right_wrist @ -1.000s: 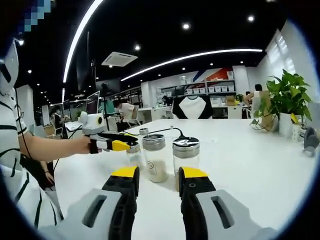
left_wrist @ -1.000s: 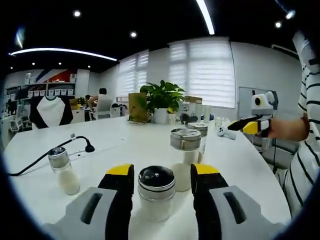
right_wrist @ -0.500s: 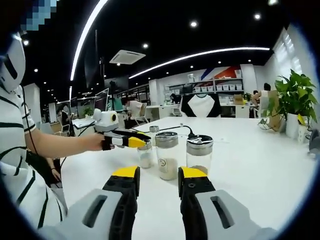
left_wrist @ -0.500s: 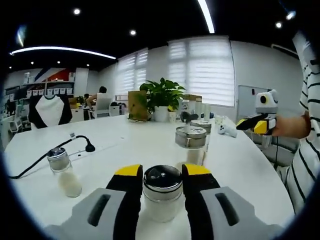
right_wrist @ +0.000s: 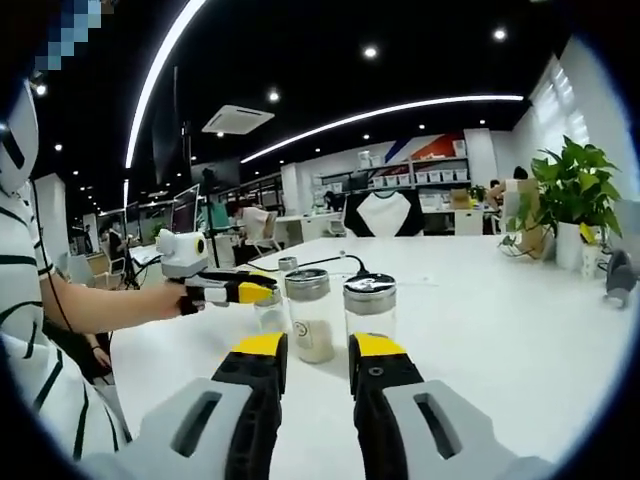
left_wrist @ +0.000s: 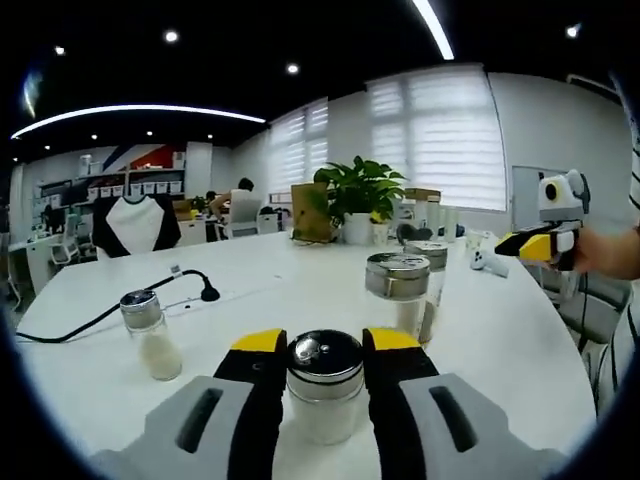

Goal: Rotate the seasoning bottle until the label or dispensing opening points toward the visible target arrow and the bottle remains upright within the marked orientation range

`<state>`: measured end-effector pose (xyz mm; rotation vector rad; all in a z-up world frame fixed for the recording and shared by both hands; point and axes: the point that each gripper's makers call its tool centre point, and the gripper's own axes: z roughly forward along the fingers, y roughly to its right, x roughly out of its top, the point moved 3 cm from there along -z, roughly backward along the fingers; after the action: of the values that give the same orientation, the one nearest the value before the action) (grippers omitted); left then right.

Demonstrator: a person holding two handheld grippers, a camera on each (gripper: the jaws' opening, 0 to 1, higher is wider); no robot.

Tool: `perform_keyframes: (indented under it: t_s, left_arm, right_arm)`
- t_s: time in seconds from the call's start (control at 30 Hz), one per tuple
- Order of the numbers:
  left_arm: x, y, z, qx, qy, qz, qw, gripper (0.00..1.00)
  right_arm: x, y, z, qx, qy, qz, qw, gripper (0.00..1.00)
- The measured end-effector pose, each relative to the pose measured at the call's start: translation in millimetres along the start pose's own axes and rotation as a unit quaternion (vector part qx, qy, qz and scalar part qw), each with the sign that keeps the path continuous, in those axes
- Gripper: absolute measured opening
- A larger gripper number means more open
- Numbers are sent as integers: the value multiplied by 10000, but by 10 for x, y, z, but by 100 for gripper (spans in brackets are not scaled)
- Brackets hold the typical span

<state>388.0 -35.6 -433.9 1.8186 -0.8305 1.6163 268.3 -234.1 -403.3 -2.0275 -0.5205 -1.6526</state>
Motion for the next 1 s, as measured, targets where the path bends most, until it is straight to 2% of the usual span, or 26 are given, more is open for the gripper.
perform_keyframes:
  t_s: [0.27,0.43,0.5,0.57,0.73,0.9,1.0]
  left_arm:
    - [-2,-8,15,551,56,-16,9985,32]
    - [-9,-27,19,938,146,-131,9954,32]
    - [-10,-31,22,1071,191,-240,9938,32]
    - [-9,-16,30,1188,190,-105,9927,32]
    - [-9,-19,33,1426,220,-115,9895,32]
    - [-10,-40,20,1449,257,-129,9890,32]
    - [-5,-13,14,1290,212,-142,9913,39]
  right_arm:
    - [-39,74,-38,-179,25,161,9997,21]
    - [-68,127,-58,-241,53,392,9989,21]
    - [-77,127,-62,-249,47,394,9989,21]
    - [-89,134,-67,-273,25,365,9990,21]
    - [-121,145,-73,-312,-38,330,9990,21]
    - [-127,142,-81,-303,-36,348,9989,21]
    - [-132,142,-82,-308,-49,352,9989,21]
